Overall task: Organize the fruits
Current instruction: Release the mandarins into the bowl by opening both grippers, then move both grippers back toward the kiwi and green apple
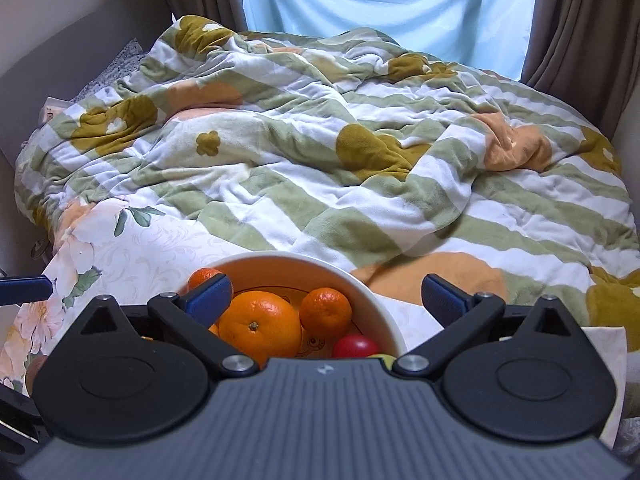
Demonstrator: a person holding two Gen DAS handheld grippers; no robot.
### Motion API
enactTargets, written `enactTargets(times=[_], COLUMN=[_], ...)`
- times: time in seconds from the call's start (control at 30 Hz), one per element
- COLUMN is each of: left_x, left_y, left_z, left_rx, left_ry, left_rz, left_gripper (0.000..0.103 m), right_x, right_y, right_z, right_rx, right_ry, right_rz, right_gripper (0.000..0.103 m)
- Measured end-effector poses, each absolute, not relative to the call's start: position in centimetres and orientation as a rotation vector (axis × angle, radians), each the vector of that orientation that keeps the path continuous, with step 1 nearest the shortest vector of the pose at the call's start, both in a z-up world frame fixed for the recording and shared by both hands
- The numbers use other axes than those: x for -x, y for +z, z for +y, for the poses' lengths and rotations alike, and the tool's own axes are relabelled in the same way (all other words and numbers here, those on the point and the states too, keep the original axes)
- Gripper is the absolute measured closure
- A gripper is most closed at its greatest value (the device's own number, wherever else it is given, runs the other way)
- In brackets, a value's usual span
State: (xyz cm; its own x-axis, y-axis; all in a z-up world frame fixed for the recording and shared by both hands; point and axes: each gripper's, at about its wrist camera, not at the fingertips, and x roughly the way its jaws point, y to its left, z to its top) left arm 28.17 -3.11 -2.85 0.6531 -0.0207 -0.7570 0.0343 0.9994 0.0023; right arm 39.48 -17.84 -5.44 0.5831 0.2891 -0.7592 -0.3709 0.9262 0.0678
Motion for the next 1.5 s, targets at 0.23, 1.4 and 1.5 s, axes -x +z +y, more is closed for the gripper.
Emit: enactTargets(times=[0.23,1.4,1.5], left_x=[-25.9,-8.9,-8.9], left_y=[-1.2,1.3,0.0], left_z=[-3.4,0.7,2.4], left_rx=[-0.023,-0.001,-0.022], left_ry=[-0.019,-0.017,-0.03], left_rz=[0.813,0.717,0.731], left_gripper=[0.002,0.0,0.0], right_x=[-37.5,-15.7,-14.4], right_y=[-3.6,2.0,0.9], right_z=[-18.6,-21.9,-20.8], right_rx=[0.094,0.065,0.066], right_ry=[0.383,0.301,0.267], right_rz=[0.853,0.833,0.845], right_gripper=[0.0,0.0,0.0])
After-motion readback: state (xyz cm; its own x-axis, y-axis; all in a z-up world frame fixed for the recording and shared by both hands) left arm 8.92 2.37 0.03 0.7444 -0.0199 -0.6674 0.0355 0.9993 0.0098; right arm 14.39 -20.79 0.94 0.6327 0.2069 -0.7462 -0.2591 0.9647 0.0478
